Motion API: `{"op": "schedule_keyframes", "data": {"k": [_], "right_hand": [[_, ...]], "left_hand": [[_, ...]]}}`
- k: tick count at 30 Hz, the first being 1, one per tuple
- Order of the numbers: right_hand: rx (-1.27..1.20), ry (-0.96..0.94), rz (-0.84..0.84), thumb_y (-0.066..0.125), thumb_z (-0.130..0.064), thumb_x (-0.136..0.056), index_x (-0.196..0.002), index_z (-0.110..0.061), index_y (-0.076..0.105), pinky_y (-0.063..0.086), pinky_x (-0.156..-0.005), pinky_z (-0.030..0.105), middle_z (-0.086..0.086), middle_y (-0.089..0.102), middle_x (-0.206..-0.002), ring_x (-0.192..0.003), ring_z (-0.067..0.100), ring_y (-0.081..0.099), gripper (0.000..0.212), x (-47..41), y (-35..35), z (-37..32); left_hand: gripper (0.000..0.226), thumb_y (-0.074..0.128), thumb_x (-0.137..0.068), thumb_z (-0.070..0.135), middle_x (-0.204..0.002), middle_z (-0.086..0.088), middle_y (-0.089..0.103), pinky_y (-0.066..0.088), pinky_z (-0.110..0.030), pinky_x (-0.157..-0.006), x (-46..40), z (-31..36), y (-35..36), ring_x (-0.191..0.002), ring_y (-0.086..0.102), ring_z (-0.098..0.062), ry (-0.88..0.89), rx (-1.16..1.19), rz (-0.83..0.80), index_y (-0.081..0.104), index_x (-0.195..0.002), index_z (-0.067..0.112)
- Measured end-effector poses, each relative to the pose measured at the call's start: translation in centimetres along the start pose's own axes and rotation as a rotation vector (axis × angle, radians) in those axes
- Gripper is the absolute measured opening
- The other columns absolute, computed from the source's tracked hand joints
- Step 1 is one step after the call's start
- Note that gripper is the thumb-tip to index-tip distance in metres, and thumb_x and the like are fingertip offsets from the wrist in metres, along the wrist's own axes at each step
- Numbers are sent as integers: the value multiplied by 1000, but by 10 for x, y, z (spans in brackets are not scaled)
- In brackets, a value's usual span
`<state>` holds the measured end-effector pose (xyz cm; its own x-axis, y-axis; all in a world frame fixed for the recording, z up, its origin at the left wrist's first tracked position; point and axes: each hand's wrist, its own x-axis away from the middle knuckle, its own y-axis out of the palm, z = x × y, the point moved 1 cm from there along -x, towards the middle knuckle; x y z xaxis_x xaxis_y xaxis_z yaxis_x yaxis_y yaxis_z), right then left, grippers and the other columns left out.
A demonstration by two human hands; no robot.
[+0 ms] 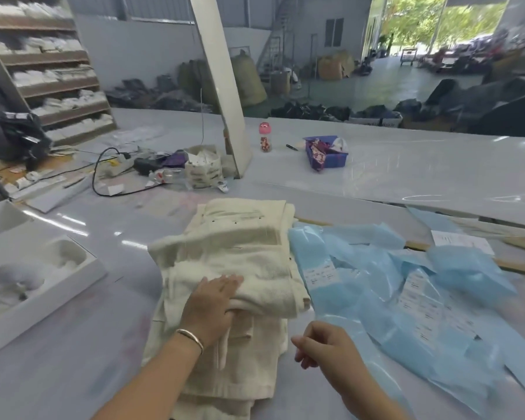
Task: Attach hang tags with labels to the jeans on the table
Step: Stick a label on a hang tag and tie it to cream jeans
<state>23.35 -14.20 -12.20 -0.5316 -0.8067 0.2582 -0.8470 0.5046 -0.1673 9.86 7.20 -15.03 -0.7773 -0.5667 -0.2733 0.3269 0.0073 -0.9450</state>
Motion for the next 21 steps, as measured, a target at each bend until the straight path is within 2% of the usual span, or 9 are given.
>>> {"op": "schedule_keyframes", "data": {"k": [2,4,7,9,10,13,15,18,21], "right_hand": [[19,36,-24,67,-12,-86,-70,-5,56,43,-55,21,12,70,-65,-54,15,59,21,-7,7,2],[-40,44,-46,69,-16,-87,-86,-4,58,45,-58,23,11,72,-73,-58,16,61,15,-12,15,-4],[-358,-26,-133,81,-41,-72,-124,-21,49,54,-73,31,8,72,-103,-90,19,71,64,-15,30,-27],[-630,-87,-255,82,-52,-64,-131,-27,47,55,-83,42,12,66,-119,-108,25,65,80,-16,39,-45],[-684,-122,-279,79,-54,-67,-123,-20,57,53,-85,45,15,67,-116,-109,27,64,70,-14,40,-52],[-665,-26,29,78,-42,-71,-73,-3,69,50,-74,36,16,69,-79,-83,31,66,41,-10,37,-46],[-701,88,205,73,-21,-76,-87,4,71,55,-73,39,23,72,-87,-81,34,70,27,-7,29,-28],[-745,150,306,65,3,-76,-102,7,66,56,-84,47,28,70,-100,-91,39,68,26,1,11,-19],[-795,60,251,62,11,-72,-103,3,66,58,-68,38,21,72,-92,-81,32,71,32,8,-7,-30]], "left_hand": [[39,61,-83,41,-102,-11,72,50,-36,-77,-12,1,-26,-93,68,-34,-105,126,145,68,-114,17],[41,60,-87,48,-81,-18,70,48,-37,-60,-25,8,-61,-75,66,-40,-176,139,308,68,-100,9],[46,46,-86,54,-54,-8,61,34,-25,-44,-28,38,-110,-49,59,-34,-50,-3,511,65,-82,12],[31,49,-83,49,-55,0,61,35,-24,-44,-16,73,-118,-50,60,-26,66,-30,432,64,-79,22],[24,49,-80,43,-60,1,63,37,-26,-47,-6,90,-112,-55,61,-24,121,19,332,61,-80,23],[29,47,-74,41,-80,5,62,46,-30,-66,15,109,-83,-78,63,-19,119,286,-98,57,-88,18],[42,53,-77,52,-93,5,62,46,-26,-76,22,106,-66,-89,60,-12,75,576,-361,63,-94,15],[18,65,-85,37,-100,9,64,43,-23,-82,23,87,-50,-95,58,-5,-149,788,-221,73,-87,21],[25,51,-94,34,-86,0,58,46,-35,-77,34,51,-43,-79,53,-20,-582,425,-18,59,-77,18]]}}
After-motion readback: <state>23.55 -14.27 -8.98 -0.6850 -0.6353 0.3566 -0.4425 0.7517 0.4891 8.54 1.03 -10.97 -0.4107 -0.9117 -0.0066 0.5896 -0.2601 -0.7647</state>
